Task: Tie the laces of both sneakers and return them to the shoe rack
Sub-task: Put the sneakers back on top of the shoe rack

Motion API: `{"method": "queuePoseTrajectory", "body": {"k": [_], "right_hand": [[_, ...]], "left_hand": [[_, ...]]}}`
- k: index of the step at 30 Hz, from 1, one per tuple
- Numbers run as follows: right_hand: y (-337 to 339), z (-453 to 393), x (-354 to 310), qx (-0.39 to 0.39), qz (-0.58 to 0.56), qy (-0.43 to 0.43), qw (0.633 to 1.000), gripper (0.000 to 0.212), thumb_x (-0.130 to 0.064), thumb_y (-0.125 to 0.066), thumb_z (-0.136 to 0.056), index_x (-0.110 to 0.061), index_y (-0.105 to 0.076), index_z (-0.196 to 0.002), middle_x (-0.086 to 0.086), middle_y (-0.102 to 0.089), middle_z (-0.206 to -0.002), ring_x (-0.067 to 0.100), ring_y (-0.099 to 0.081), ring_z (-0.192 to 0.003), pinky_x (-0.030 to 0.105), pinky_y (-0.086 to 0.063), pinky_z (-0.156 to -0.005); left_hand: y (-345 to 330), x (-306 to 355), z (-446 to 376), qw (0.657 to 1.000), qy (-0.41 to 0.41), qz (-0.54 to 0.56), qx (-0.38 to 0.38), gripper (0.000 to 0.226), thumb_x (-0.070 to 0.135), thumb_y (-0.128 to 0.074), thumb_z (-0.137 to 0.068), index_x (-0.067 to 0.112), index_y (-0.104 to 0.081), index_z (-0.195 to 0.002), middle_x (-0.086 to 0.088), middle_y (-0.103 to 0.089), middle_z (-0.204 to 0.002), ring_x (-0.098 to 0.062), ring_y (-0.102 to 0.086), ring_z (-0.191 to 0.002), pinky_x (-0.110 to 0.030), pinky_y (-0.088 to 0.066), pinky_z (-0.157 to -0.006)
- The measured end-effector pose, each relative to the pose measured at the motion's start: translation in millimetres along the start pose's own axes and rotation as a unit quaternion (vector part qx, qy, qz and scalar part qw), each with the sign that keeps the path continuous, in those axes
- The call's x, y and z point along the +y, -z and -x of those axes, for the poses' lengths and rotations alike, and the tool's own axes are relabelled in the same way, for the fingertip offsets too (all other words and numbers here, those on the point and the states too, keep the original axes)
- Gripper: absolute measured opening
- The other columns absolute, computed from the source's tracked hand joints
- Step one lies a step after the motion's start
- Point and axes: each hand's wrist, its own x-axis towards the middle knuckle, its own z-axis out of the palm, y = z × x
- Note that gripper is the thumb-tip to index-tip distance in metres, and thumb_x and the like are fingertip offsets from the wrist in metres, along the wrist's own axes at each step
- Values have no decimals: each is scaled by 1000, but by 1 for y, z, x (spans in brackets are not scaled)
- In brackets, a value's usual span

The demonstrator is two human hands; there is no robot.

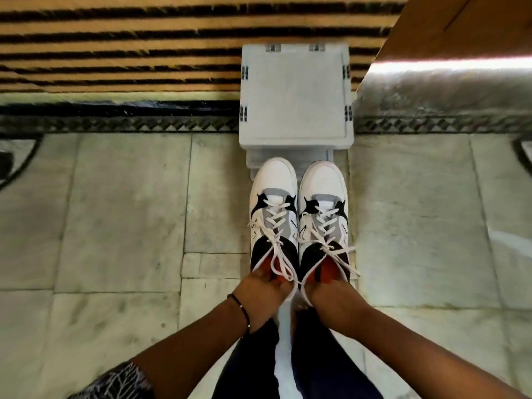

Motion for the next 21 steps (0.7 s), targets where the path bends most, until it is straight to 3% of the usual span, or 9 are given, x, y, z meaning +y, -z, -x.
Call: {"method": "queuePoseTrajectory", "body": {"k": [3,6,8,10,12,13,15,18,21], "right_hand": [[42,34,-1,60,51,-36,996,37,-3,-64,-34,-7,-66,-71,10,-64,-53,27,-61,-48,26,-52,-45],[87,50,7,72,111,-83,988,62,-4,-63,-40,6,-62,-102,20,-68,-67,41,-65,-71,32,-53,-51],[119,58,10,84,102,-93,987,74,2,-57,-59,13,-38,-129,27,-68,-88,47,-62,-87,37,-53,-65],[136,58,17,133,58,-89,985,70,5,-46,-72,8,-23,-138,27,-63,-107,44,-60,-93,38,-49,-73],[158,54,26,143,38,-99,984,63,7,-43,-74,5,-28,-135,26,-60,-113,43,-58,-96,37,-47,-76],[167,50,30,145,41,-98,984,59,8,-42,-74,5,-33,-133,26,-60,-112,42,-58,-95,37,-46,-76],[178,39,41,151,42,-94,983,57,9,-42,-73,4,-38,-129,26,-62,-108,40,-59,-91,35,-42,-73],[189,13,61,155,30,-118,980,59,9,-43,-69,4,-40,-128,23,-66,-97,38,-60,-87,34,-43,-74],[213,-12,71,140,50,-121,981,41,3,-62,-58,-2,-64,-99,18,-69,-72,33,-65,-68,29,-49,-65]], "left_hand": [[62,15,9,999,15,-37,-34,44,31,-72,-37,21,-73,-81,9,-66,-52,-7,-62,-50,-17,-52,-63],[104,18,0,998,48,-43,-10,58,28,-77,-29,15,-73,-85,7,-67,-55,-9,-63,-49,-18,-52,-60],[136,20,-9,998,62,-23,-6,62,26,-79,-30,11,-71,-89,4,-70,-59,-13,-65,-51,-19,-53,-60],[164,16,-17,996,80,-34,6,63,23,-76,-52,6,-62,-111,-6,-74,-86,-20,-69,-77,-24,-51,-81],[172,4,-28,994,92,-49,27,57,17,-59,-79,4,-40,-131,-14,-62,-120,-29,-57,-111,-32,-33,-105],[175,-4,-34,993,100,-55,32,55,19,-60,-78,5,-43,-129,-13,-63,-118,-28,-57,-111,-32,-32,-106],[189,-22,-44,988,132,-50,60,55,28,-79,-54,13,-64,-105,-5,-73,-87,-20,-68,-85,-26,-48,-89],[190,-49,-66,989,137,-26,43,47,33,-78,-56,16,-67,-99,-5,-73,-79,-21,-68,-77,-25,-51,-80],[190,-68,-88,985,159,-35,62,42,34,-86,-25,20,-71,-62,4,-63,-43,-10,-60,-40,-16,-50,-51]]}}
